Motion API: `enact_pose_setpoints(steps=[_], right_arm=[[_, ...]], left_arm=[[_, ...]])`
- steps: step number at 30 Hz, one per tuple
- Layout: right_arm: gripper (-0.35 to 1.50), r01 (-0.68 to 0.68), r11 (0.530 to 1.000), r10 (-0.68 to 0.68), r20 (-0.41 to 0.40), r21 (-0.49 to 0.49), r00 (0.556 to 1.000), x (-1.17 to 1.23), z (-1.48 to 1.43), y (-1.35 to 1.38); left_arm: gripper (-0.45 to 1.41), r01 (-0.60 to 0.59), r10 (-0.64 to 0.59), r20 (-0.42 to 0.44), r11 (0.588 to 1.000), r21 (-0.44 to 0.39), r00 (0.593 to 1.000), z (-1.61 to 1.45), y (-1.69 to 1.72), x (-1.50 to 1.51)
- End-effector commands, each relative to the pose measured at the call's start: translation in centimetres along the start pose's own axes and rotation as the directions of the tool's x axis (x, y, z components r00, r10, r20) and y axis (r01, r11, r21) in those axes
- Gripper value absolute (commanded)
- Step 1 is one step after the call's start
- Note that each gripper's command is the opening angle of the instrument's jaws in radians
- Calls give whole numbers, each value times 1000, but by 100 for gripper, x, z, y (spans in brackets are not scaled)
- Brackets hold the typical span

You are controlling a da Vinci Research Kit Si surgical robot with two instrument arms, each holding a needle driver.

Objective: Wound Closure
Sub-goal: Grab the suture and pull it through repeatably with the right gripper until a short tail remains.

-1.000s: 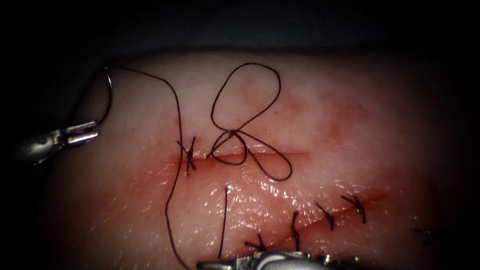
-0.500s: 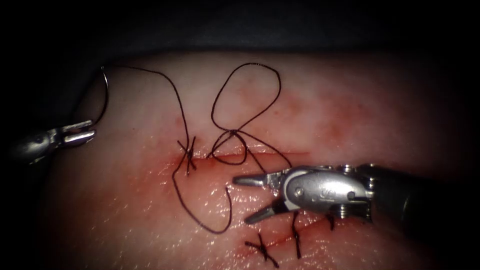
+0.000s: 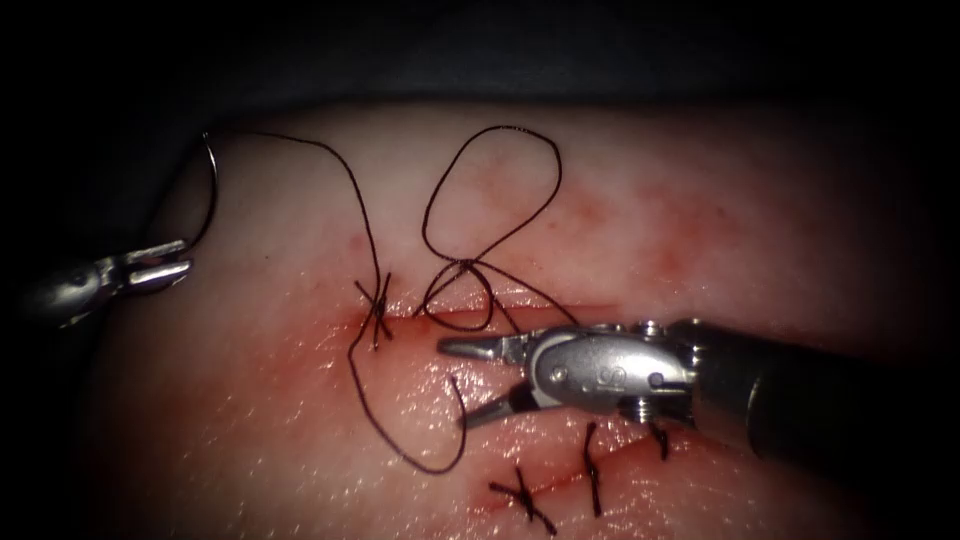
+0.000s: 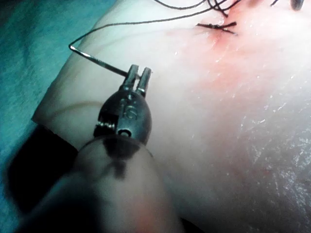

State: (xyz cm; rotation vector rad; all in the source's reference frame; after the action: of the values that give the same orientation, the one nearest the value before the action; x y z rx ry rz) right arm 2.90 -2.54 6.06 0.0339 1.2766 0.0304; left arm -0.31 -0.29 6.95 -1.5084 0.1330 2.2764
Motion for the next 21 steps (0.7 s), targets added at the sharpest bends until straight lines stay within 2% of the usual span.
enact_pose_setpoints(steps=[1, 2, 4, 9, 16, 21], right_arm=[[12, -12, 1000, 12, -3, 1, 1000, 1, 11, 3], [-35, -10, 1000, 10, 8, 15, 1000, 1, 11, 2], [-35, -7, 998, 4, 50, 64, 999, 3, 10, 3], [-35, 1, 992, -12, 84, 127, 996, 14, -1, -5], [-35, 32, 969, -57, 96, 247, 994, 57, -28, -44], [-35, 35, 943, -60, 66, 331, 996, 86, -24, -80]], left_arm=[[-45, -2, 2, -3, 1000, 1, 1000, 9, -3, 0], [-45, -2, 2, -3, 1000, 1, 1000, 9, -3, 0], [-45, -2, 2, -3, 1000, 1, 1000, 10, -3, -1], [-45, -1, 1, -3, 1000, 2, 1000, 14, -5, -5], [-45, 5, -5, -3, 1000, 2, 1000, 18, -9, -11], [-45, 5, -5, -3, 1000, 2, 1000, 18, -9, -12]])
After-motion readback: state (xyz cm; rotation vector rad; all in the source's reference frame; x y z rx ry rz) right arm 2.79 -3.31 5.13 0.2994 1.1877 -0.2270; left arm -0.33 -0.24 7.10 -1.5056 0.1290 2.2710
